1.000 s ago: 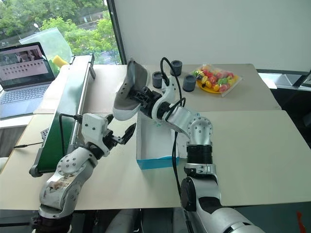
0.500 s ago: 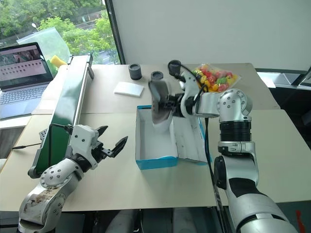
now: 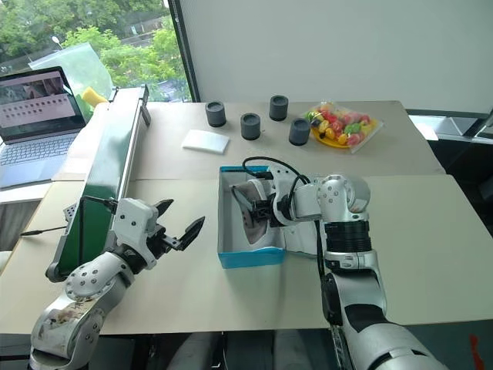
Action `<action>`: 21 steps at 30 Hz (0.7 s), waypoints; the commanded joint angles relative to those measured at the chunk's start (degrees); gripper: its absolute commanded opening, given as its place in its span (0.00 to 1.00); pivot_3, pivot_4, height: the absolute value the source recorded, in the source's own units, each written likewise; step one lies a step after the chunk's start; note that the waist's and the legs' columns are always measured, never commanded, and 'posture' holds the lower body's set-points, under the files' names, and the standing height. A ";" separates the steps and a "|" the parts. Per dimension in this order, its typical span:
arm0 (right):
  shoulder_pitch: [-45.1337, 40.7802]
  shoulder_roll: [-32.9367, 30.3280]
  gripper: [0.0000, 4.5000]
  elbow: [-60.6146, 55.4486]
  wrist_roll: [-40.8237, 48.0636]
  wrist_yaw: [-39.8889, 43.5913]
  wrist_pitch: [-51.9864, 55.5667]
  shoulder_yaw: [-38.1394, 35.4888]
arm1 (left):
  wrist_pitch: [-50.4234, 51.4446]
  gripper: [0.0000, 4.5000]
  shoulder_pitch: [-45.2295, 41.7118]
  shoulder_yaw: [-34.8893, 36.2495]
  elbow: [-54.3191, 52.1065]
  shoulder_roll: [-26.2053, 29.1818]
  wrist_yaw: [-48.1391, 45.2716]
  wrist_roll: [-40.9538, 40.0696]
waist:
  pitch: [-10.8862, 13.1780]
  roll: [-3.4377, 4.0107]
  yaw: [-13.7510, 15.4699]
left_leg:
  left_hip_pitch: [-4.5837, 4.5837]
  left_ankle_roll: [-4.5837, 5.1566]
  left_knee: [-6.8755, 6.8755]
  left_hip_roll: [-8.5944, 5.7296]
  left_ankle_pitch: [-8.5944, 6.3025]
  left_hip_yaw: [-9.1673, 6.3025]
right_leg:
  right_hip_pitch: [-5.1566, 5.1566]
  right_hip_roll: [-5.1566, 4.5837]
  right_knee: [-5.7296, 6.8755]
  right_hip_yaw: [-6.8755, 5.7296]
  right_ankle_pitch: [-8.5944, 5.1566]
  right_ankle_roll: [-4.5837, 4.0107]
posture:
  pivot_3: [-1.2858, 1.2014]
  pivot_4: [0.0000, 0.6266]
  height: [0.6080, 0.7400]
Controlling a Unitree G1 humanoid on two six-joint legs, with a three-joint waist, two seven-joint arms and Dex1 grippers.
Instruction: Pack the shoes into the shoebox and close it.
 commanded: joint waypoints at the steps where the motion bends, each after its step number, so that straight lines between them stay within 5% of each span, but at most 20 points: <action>1: 0.31 1.97 0.09 -4.99 -3.07 -0.68 0.38 -1.53 | 0.14 0.99 -0.33 0.49 -2.82 0.00 0.47 -0.24 | 0.00 0.00 0.02 | 0.00 0.00 0.00 -0.01 0.00 0.00 | 0.00 0.00 0.00 0.00 0.00 0.00 | 0.52 0.24 1.00; 2: 0.47 2.56 0.09 -5.48 -3.60 -0.70 0.44 -1.66 | 0.14 0.99 -0.34 0.53 -2.79 0.02 0.48 -0.33 | 0.00 0.00 0.01 | 0.00 0.00 0.00 0.00 0.00 0.00 | 0.00 0.00 0.00 0.00 0.00 0.00 | 0.52 0.24 1.00; 4: 1.12 4.13 0.30 -6.77 -4.23 -1.25 0.46 -2.45 | -0.24 1.00 -0.38 0.68 -2.69 -0.04 0.68 -0.13 | 0.00 0.00 -0.05 | 0.01 0.00 0.00 0.00 0.00 0.00 | -0.01 0.01 0.00 0.00 0.00 0.00 | 0.52 0.24 1.00; 10: 0.20 6.88 0.73 -8.83 -5.83 -1.49 0.46 -3.88 | -0.26 1.00 -0.74 0.84 -2.31 -0.33 0.78 -0.50 | 0.00 0.00 -0.03 | 0.04 0.00 0.00 -0.01 0.00 0.00 | 0.02 0.00 0.01 0.00 0.00 0.00 | 0.52 0.24 1.00; 21: -7.85 1.31 0.73 -10.55 -12.80 6.03 -16.14 2.28 | -2.82 1.00 -3.27 4.93 0.85 -2.49 6.43 3.07 | 0.01 0.01 -0.14 | 0.08 -0.01 -0.01 -0.03 -0.01 0.01 | 0.00 0.05 0.01 0.00 0.01 -0.01 | 0.52 0.24 1.00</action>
